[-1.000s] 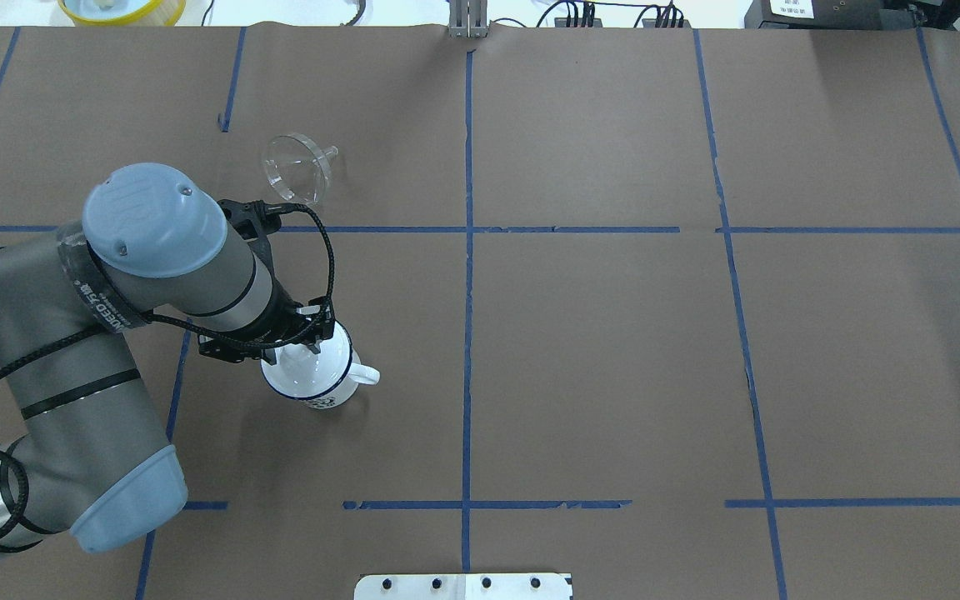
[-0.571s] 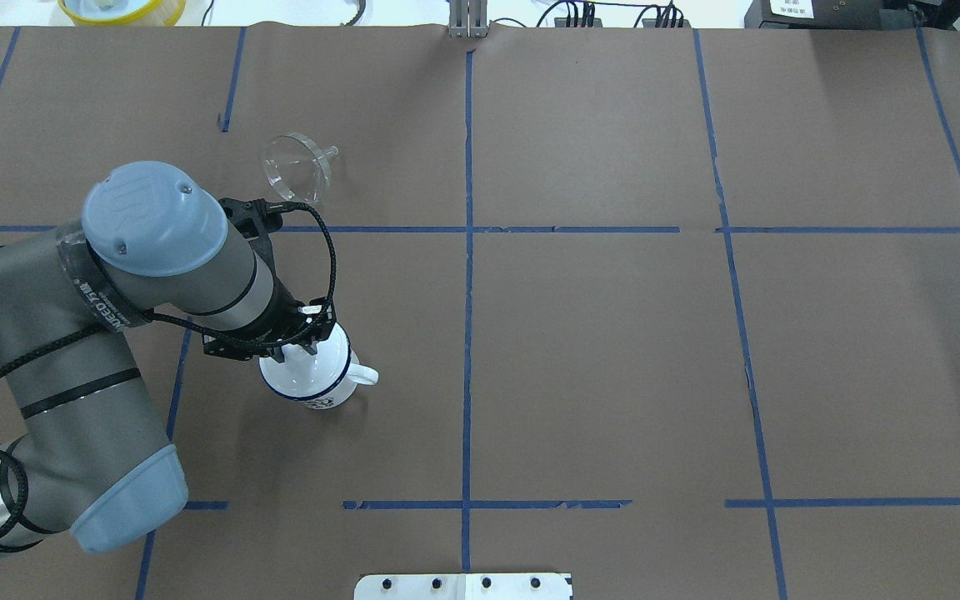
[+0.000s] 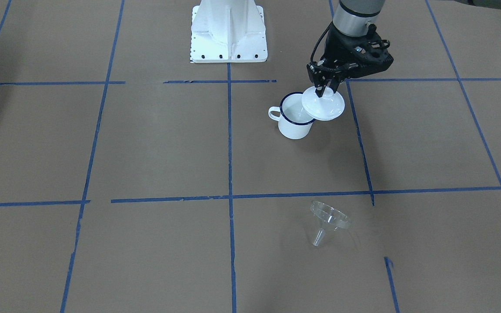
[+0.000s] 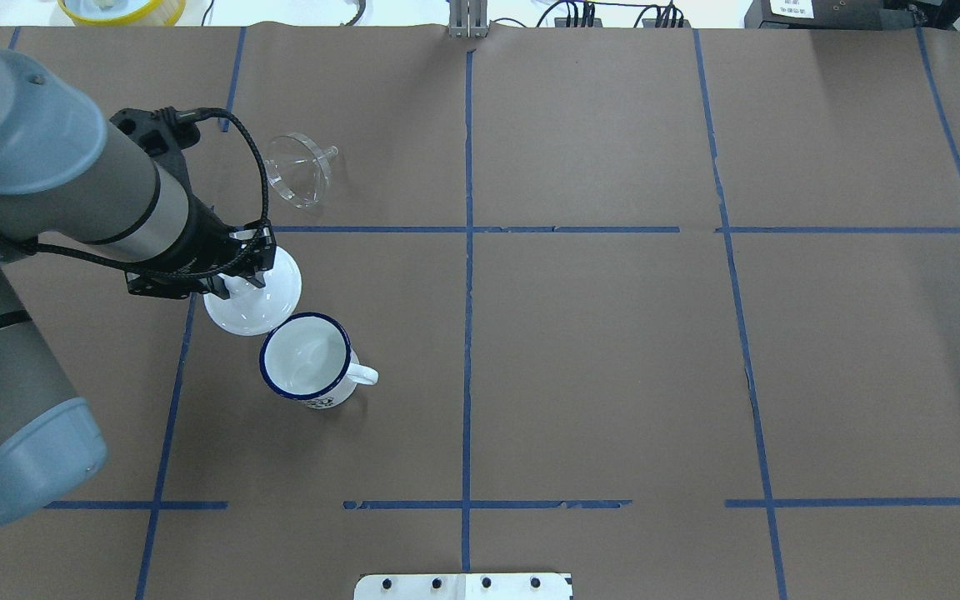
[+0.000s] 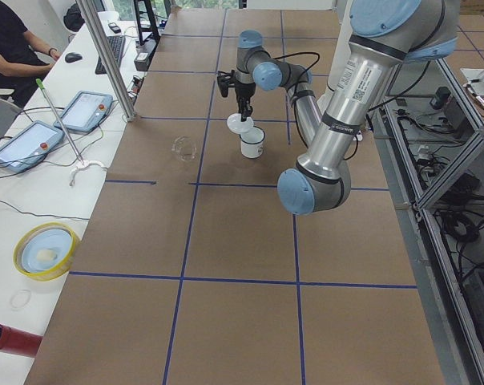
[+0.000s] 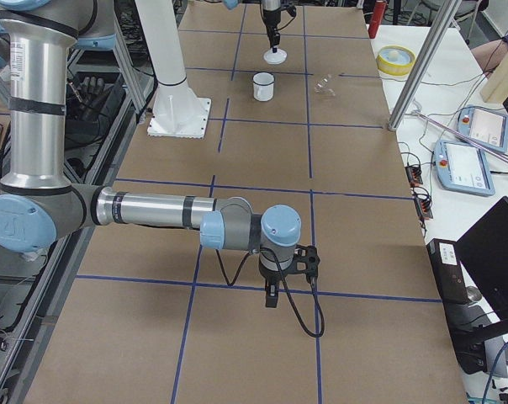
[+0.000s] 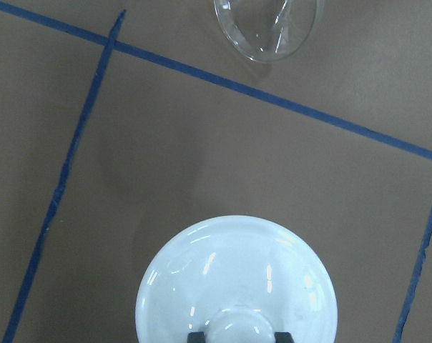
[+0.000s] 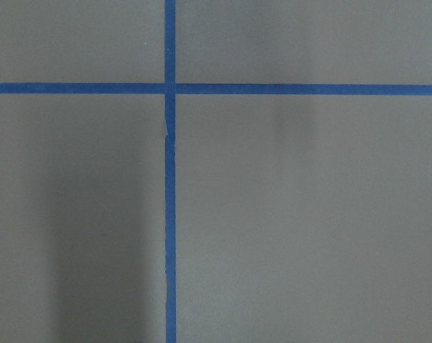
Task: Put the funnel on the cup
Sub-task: 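Lift the white lid off the mug and set it beside the mug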
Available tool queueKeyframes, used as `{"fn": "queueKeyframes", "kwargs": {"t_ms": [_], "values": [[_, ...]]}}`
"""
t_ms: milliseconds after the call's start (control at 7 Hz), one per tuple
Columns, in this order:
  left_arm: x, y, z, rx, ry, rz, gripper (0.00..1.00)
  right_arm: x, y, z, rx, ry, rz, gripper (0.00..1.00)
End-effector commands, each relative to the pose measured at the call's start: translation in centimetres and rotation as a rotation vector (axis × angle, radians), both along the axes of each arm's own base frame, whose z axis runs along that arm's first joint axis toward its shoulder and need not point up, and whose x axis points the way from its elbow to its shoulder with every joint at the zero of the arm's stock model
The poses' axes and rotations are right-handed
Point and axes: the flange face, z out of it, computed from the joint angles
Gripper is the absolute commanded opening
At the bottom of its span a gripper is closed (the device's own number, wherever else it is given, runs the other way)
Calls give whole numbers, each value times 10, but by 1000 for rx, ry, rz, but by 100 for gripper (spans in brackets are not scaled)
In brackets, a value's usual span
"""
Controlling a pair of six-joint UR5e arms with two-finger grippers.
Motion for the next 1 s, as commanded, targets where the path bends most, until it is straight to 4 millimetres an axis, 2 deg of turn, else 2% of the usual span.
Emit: {"fn": "queueKeyframes", "kwargs": {"t_ms": [0,143,286,429,571,714,857], "values": [[-21,18,59,1,-54,10,0,0,0,0,0,0,0,100],[-12,32,97,-1,-41,40,0,0,0,0,0,0,0,100],[11,26,127,-23,-18,35,0,0,0,0,0,0,0,100],[37,28,149,-40,-8,59,0,0,0,0,0,0,0,100],[46,33,152,-66,9,76,0,0,0,0,0,0,0,100],[62,42,166,-86,-17,106,0,0,0,0,0,0,0,100],[68,40,179,-97,-33,110,0,0,0,0,0,0,0,100]]}}
